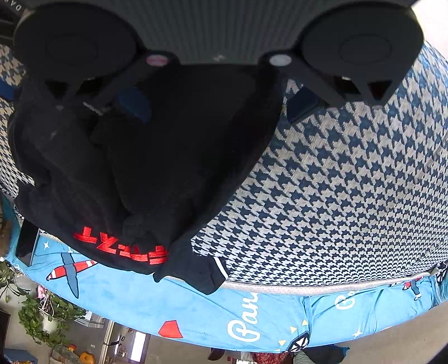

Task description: Fold clothes

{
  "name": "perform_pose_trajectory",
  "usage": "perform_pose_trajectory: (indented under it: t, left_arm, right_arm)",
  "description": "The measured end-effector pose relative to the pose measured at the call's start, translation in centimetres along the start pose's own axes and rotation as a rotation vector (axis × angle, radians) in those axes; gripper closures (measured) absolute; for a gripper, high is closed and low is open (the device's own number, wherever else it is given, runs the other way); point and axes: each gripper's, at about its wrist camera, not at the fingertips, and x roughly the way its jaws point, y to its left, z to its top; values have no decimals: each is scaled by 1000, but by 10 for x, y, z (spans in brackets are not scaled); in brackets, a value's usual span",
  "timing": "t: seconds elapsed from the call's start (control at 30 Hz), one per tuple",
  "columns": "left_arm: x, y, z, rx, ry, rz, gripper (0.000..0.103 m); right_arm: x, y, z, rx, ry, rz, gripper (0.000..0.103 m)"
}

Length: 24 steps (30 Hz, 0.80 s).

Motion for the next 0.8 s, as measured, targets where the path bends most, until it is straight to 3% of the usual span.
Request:
perform_pose_trajectory:
  t: [0.1,0.13,0.17,0.23,0.27,0.57,0.67,0.8]
  left_arm:
    - [1,6,1,-26,4,22,0]
    - [2,8,1,-37,5,31,0]
    - [2,11,2,-51,7,41,0]
    - [2,15,3,-70,9,56,0]
    - [2,17,3,-75,9,66,0]
    - [5,19,5,-72,1,159,0]
    - [8,16,4,-48,-1,192,0]
    - [11,16,5,-33,-16,224,0]
  right_arm:
    - [6,4,3,-19,-13,5,42]
    - [8,4,5,-22,-12,9,51]
    - [8,4,7,-14,-8,16,68]
    - [6,-3,13,30,5,42,89]
    - [5,-7,17,59,9,57,92]
    - [-19,-86,58,443,-95,322,95]
    - [-7,-115,67,566,-93,346,95]
    - [16,-141,72,680,-67,302,95]
